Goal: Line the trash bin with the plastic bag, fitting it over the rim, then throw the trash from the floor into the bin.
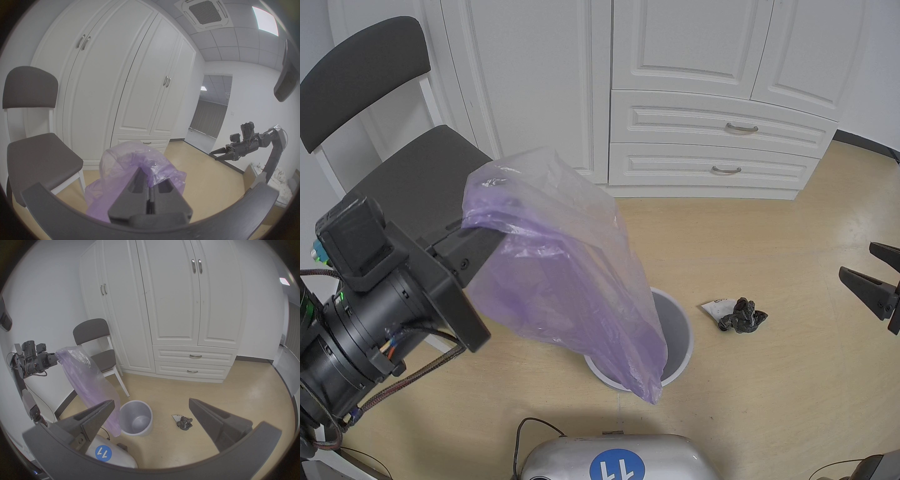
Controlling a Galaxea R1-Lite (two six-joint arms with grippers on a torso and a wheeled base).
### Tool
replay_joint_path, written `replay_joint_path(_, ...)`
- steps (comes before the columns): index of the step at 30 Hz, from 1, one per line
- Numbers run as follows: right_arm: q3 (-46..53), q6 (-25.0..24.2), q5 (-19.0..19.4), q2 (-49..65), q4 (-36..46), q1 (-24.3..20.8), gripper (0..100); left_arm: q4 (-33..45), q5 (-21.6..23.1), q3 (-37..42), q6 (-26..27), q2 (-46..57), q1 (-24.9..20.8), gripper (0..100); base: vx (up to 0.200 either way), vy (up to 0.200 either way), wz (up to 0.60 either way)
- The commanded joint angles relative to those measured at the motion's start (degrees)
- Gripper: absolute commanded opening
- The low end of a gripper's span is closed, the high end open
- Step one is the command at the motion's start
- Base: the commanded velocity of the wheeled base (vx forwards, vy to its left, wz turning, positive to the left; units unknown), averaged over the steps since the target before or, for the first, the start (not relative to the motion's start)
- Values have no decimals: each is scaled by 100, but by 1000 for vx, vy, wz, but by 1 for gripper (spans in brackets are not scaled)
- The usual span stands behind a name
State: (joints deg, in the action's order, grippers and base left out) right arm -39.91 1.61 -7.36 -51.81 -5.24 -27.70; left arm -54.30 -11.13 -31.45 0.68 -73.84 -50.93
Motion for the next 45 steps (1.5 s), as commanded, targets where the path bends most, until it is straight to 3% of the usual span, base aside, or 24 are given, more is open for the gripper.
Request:
replay_joint_path(1,1,-3,16,-101,-12,-43,100,-2,-12,16,99,63,-13,0,0,0,0)
replay_joint_path(10,89,-29,16,-251,-12,-87,100,-239,41,-63,64,36,-75,0,0,0,0)
replay_joint_path(17,221,-249,-28,-646,-636,-87,100,-687,50,-239,72,-421,-848,0,0,0,0)
replay_joint_path(21,265,-363,-28,-778,-803,-87,100,-714,41,-854,55,-895,-822,0,0,0,0)
replay_joint_path(29,273,-723,77,-1094,-803,-96,100,-1804,76,-731,-332,-1036,-760,0,0,0,0)
replay_joint_path(35,388,-706,244,-1226,-794,-148,100,-1892,67,-766,-332,-1045,-681,0,0,0,0)
replay_joint_path(38,476,-706,525,-1235,-750,-394,100,-1927,58,-907,-367,-1054,-655,0,0,0,0)
replay_joint_path(45,599,-697,578,-1446,-803,-772,100,-2674,41,-1179,-437,-1581,-488,0,0,0,0)
